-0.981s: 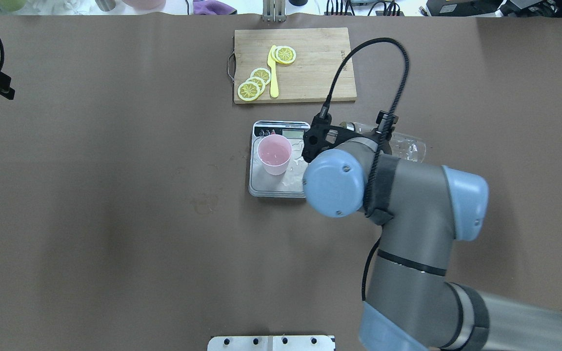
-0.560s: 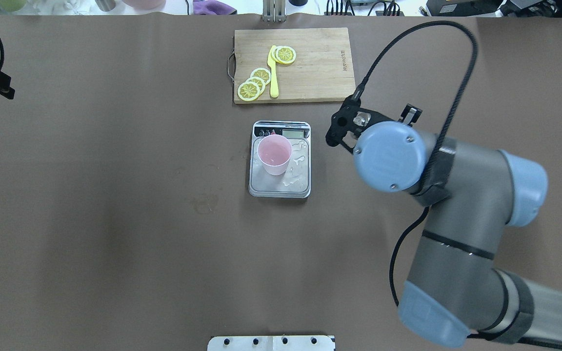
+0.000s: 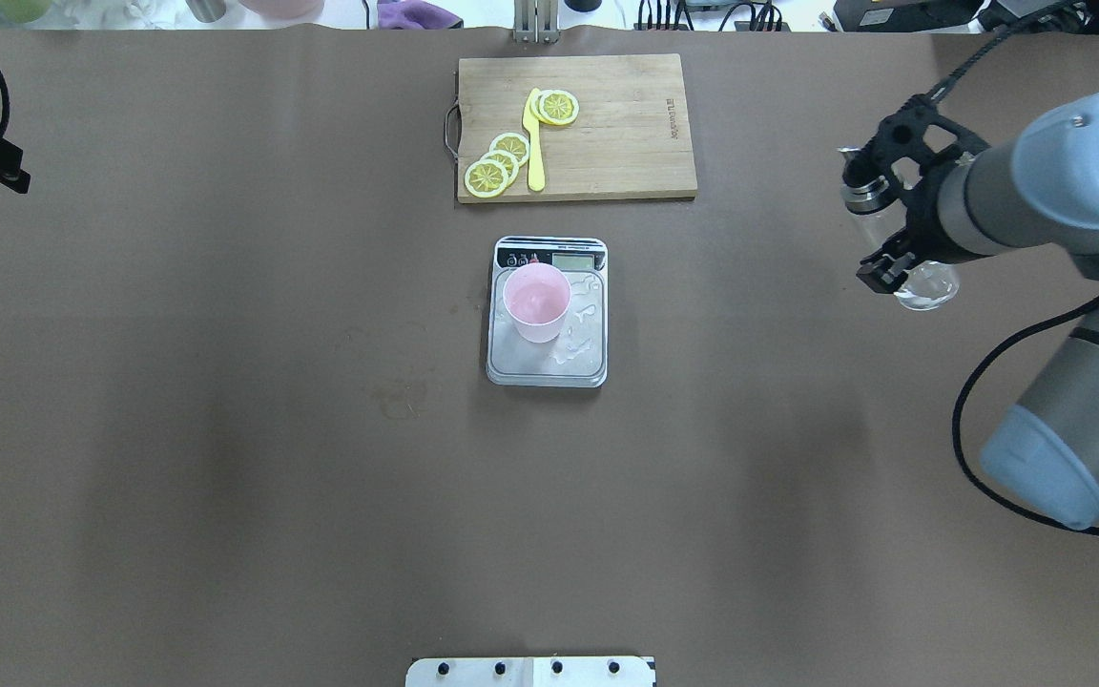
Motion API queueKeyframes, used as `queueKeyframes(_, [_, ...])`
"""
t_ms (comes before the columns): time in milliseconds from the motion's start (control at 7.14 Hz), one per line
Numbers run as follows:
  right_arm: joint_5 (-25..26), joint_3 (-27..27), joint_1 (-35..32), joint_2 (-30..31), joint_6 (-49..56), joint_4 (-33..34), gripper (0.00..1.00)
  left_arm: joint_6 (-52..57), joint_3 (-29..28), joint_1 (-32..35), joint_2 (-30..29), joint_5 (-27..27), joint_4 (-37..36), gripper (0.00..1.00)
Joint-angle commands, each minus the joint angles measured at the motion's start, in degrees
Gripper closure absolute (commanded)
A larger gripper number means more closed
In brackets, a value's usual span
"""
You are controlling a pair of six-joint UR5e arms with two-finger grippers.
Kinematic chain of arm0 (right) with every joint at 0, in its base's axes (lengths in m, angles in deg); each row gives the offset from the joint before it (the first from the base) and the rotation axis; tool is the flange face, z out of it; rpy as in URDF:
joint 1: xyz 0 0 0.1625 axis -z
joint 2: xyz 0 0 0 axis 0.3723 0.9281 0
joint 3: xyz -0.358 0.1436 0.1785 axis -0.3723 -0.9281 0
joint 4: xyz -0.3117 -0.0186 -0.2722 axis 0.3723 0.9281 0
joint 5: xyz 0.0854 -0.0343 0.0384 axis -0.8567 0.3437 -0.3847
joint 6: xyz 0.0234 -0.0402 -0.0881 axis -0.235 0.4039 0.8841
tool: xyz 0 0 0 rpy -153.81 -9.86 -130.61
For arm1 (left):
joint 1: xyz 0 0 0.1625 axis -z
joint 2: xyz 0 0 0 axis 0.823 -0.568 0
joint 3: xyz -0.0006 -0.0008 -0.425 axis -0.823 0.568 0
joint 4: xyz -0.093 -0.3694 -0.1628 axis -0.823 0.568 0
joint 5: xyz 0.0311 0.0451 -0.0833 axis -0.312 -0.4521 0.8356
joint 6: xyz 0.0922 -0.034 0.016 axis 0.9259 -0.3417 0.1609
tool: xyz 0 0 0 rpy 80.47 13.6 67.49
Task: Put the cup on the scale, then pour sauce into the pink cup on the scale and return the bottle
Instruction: 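Carry the bottle upright with the right gripper back to its spot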
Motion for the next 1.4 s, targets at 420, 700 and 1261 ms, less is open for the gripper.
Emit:
queueKeyframes(420, [-7.63, -21.96, -6.55, 14.99, -7.19, -57.24, 1.0, -0.03, 0.07, 0.0, -0.09, -0.06, -0.09, 0.02])
queueKeyframes(700, [-9.93, -30.1, -7.87, 14.3, -17.31, -74.88, 1.0, -0.03, 0.42, 0.18, -0.09, -0.06, -0.18, 0.02])
queueKeyframes(1261, [-10.21, -49.42, -7.96, 10.36, -16.74, -100.31, 1.0, -0.03, 0.42, 0.35, -0.09, -0.06, -0.18, 0.02])
